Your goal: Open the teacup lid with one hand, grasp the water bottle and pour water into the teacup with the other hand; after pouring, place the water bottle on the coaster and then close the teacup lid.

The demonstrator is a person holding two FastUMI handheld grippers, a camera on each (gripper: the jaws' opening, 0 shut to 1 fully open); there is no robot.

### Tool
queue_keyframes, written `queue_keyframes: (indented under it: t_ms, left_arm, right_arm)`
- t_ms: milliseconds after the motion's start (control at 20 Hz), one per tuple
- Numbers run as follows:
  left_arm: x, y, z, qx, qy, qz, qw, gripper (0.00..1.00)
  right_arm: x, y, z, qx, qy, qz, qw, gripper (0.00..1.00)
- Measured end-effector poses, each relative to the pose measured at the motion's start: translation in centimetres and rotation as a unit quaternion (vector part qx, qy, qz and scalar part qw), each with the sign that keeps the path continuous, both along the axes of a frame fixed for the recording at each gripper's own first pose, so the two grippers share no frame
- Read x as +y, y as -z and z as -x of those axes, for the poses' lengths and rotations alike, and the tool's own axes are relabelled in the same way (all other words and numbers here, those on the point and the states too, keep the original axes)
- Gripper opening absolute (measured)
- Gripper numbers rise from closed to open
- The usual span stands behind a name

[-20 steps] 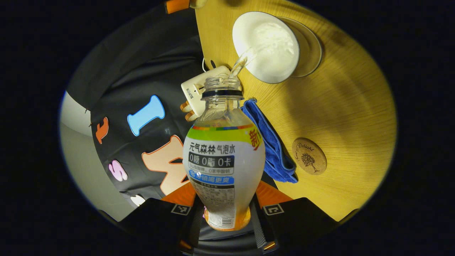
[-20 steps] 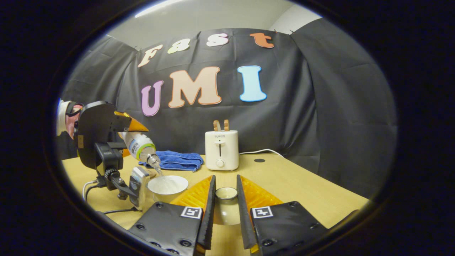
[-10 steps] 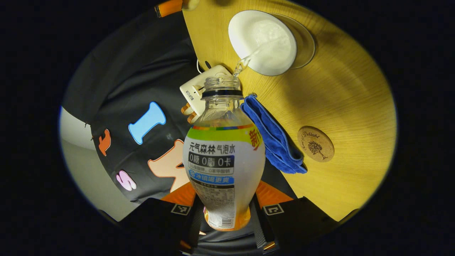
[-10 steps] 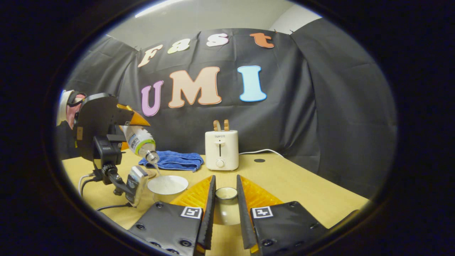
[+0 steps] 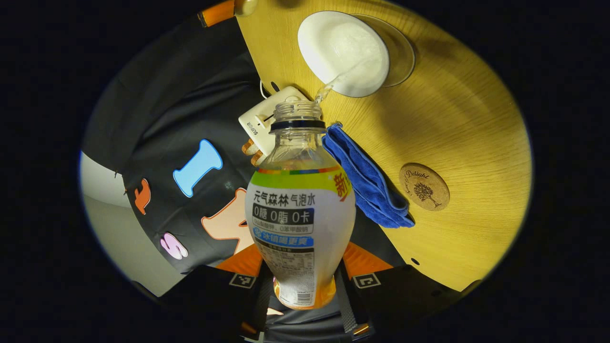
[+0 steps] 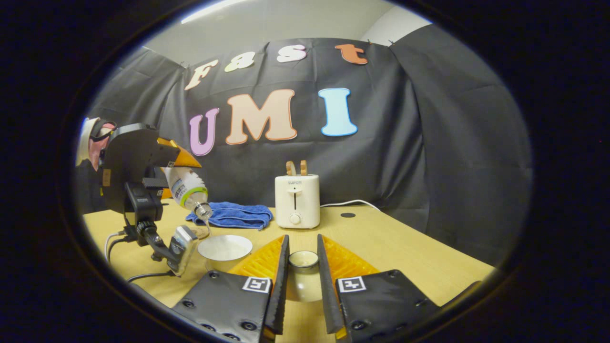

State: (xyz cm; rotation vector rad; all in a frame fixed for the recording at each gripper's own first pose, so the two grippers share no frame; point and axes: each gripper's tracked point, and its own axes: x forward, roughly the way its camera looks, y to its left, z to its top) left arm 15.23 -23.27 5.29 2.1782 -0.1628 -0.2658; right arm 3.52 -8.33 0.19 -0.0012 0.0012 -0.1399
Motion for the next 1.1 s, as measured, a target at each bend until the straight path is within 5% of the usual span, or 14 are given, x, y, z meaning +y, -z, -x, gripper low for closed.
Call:
queue_keyframes:
  t_ms: [300, 450, 550, 800, 1100]
  left_arm:
    - [1.1, 3.8, 0.4, 0.070, -0.024, 0.113, 0.991, 0.58]
    - [1.0, 6.0, 1.5, 0.128, -0.034, 0.224, 0.966, 0.58]
    - [1.0, 6.8, 2.1, 0.160, -0.045, 0.311, 0.936, 0.58]
    - [-0.1, 4.6, 2.3, 0.207, -0.033, 0.545, 0.812, 0.57]
    - [-0.5, 3.2, 0.9, 0.250, -0.044, 0.739, 0.625, 0.57]
  right_arm:
    - [0.0, 0.0, 0.0, 0.000, 0.000, 0.000, 1.000, 0.38]
    - [0.1, 0.0, 0.0, 0.000, 0.000, 0.000, 1.000, 0.38]
    - [0.0, 0.0, 0.0, 0.000, 0.000, 0.000, 1.000, 0.37]
    - [0.0, 0.0, 0.1, -0.001, 0.003, 0.001, 1.000, 0.37]
    - [-0.1, -0.1, 0.0, -0.001, 0.004, 0.001, 1.000, 0.38]
